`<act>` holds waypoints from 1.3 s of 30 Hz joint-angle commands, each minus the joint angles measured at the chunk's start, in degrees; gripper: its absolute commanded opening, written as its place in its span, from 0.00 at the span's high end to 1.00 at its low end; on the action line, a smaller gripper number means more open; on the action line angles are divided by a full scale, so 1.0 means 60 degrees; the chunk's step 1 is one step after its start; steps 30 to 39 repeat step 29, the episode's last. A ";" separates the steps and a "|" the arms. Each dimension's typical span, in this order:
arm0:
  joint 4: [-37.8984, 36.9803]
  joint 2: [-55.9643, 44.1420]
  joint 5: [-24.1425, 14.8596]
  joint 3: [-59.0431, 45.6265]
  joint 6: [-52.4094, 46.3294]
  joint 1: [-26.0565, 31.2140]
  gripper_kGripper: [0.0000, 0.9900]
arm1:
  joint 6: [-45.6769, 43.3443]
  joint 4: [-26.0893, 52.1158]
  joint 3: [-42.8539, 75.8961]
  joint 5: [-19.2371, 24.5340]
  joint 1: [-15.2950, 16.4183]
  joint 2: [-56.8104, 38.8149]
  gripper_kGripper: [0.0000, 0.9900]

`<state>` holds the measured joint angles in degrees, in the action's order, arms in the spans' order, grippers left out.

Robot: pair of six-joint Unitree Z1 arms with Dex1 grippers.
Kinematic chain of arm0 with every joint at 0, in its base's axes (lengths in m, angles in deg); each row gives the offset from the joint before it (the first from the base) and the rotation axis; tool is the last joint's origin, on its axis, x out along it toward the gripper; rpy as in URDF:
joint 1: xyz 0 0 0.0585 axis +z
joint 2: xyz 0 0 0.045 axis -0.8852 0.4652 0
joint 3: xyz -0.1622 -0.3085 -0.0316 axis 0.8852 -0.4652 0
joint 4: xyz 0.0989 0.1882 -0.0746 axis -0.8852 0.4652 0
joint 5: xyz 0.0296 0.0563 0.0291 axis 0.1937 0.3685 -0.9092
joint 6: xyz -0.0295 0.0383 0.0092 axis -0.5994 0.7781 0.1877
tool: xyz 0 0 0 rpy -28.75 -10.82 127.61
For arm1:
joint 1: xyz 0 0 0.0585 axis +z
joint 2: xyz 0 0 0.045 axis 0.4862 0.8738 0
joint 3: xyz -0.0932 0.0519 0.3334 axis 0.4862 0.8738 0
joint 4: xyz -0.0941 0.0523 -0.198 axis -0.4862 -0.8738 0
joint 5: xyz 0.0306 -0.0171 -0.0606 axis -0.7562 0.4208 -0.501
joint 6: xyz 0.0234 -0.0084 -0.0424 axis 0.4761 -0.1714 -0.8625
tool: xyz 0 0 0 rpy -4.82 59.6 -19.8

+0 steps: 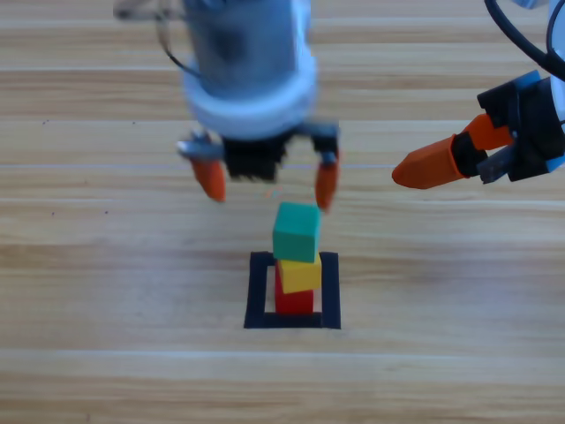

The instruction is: Stack the blocks in the rectangular block: red at the bottom, yellow in the middle, green on top

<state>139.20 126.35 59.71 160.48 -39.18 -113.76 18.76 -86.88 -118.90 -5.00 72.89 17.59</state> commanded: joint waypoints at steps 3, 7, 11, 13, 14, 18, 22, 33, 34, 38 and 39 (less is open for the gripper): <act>0.0058 -0.2615 -0.0795 -0.0908 0.0131 -0.0355 0.00 | -0.0075 -0.0132 0.0213 -0.0070 -0.0166 0.0318 0.01; -0.0015 -0.3216 -0.1074 -0.1406 0.0073 -0.0751 0.00 | -0.0090 -0.0147 0.0213 -0.0055 -0.0166 0.0318 0.01; -0.0088 -0.3523 -0.1308 -0.1846 -0.0206 -0.1293 0.00 | -0.0104 -0.0147 0.0213 -0.0055 -0.0166 0.0318 0.01; -0.0103 -0.3567 -0.1366 -0.1992 -0.0294 -0.1410 0.00 | -0.0104 -0.0147 0.0213 -0.0041 -0.0166 0.0318 0.01; -0.0132 -0.3567 -0.1366 -0.2051 -0.0294 -0.1410 0.00 | -0.0119 -0.0147 0.0213 -0.0041 -0.0166 0.0318 0.01; -0.0235 -0.3567 -0.1381 -0.2271 -0.0279 -0.1410 0.00 | -0.0119 -0.0147 0.0213 -0.0041 -0.0166 0.0303 0.01; -0.0235 -0.3567 -0.1381 -0.2373 -0.0294 -0.1410 0.00 | -0.0119 -0.0147 0.0213 -0.0041 -0.0166 0.0303 0.01; -0.0235 -0.3538 -0.1425 -0.2490 -0.0338 -0.1410 0.00 | -0.0134 -0.0147 0.0213 -0.0041 -0.0166 0.0318 0.01; -0.0235 -0.3538 -0.1425 -0.2490 -0.0338 -0.1410 0.00 | -0.0134 -0.0147 0.0213 -0.0041 -0.0166 0.0318 0.01; -0.0235 -0.3538 -0.1425 -0.2490 -0.0338 -0.1410 0.00 | -0.0134 -0.0147 0.0213 -0.0041 -0.0166 0.0318 0.01; -0.0235 -0.3538 -0.1425 -0.2490 -0.0338 -0.1410 0.00 | -0.0134 -0.0147 0.0213 -0.0041 -0.0166 0.0318 0.01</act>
